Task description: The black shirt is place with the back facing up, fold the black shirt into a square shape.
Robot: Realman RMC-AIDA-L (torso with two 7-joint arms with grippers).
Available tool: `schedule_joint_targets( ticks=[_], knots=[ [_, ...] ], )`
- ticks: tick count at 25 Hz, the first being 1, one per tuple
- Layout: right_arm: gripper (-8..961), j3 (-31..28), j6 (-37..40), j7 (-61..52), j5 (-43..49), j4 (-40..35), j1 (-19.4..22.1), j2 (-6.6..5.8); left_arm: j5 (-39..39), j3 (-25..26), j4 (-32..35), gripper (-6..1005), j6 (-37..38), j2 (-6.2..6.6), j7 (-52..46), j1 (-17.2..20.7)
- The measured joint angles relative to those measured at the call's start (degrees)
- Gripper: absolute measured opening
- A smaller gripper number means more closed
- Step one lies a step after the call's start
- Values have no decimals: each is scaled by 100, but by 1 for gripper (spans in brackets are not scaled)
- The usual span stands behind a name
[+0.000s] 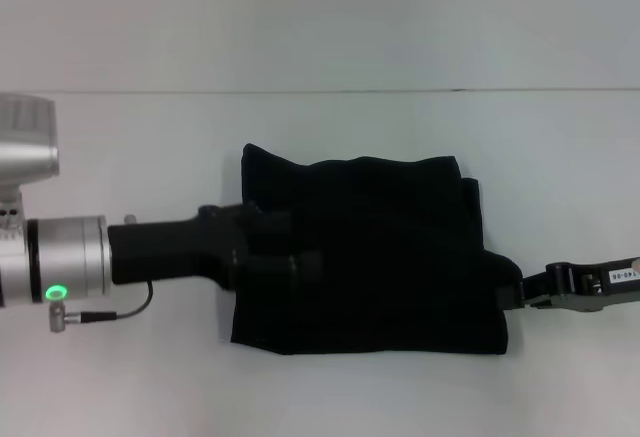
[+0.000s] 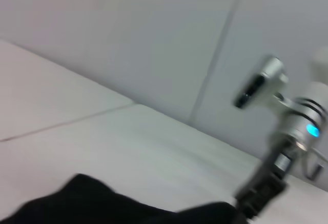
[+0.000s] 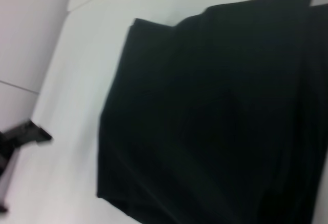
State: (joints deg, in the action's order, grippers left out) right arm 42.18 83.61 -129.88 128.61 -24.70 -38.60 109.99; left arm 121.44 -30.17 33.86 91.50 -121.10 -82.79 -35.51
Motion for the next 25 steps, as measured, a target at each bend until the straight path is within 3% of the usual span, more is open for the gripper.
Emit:
schedule_joint_targets(
  ticks=[6, 15, 20, 25],
  knots=[
    [88, -29, -12, 360, 76, -65, -13, -2, -291, 60, -12, 949, -1020, -9, -818, -115],
    [347, -740, 237, 542, 38, -406, 228, -259, -540, 29, -155, 950, -2284, 2, -1749, -419],
    [545, -1183, 264, 561, 35, -624, 285, -308, -473, -220, -439, 950, -3121, 64, -2618, -587],
    [743, -1223, 178, 572, 33, -631, 198, -283, -194, -703, -606, 949, -3642, 104, -3296, -775]
  ],
)
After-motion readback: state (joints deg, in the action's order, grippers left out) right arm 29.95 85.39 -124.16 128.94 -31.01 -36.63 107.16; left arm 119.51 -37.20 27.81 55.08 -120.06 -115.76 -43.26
